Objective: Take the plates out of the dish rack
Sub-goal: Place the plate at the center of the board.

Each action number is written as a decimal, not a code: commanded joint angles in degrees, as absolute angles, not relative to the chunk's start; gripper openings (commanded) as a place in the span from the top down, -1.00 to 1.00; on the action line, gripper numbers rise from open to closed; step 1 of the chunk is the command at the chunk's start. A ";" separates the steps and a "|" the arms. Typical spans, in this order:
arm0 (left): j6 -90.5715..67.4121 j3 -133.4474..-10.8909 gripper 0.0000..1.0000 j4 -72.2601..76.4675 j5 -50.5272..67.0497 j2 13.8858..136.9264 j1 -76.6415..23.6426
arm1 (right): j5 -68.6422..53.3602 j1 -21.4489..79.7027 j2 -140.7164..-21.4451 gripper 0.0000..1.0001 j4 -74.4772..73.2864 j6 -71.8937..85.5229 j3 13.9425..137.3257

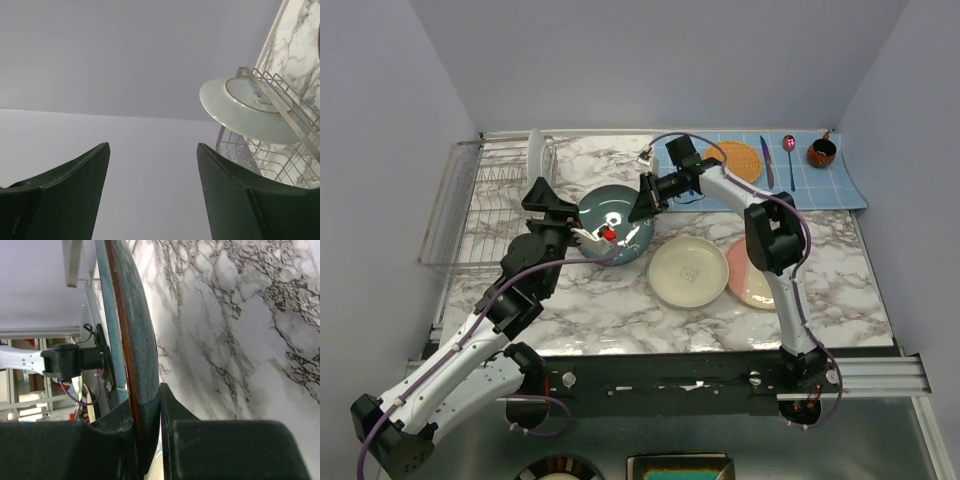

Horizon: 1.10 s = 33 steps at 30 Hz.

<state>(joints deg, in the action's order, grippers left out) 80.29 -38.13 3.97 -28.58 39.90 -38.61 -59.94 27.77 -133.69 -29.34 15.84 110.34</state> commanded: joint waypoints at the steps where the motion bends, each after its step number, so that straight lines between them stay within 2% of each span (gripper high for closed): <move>1: 79.63 -40.95 -0.59 5.28 -26.81 42.01 -38.23 | -63.46 29.53 -136.75 0.99 -29.26 15.38 113.28; 7: 79.10 -44.64 -0.68 4.66 -26.19 45.70 -38.23 | -63.19 30.94 -140.36 0.99 -29.62 14.68 114.17; 21: 79.36 -44.83 -0.71 3.34 -26.28 46.50 -38.23 | -62.58 34.01 -143.97 0.99 -30.76 13.01 116.63; 33: 79.54 -44.47 -0.75 2.81 -26.54 46.41 -38.15 | -62.14 36.56 -142.65 0.99 -30.06 10.63 110.66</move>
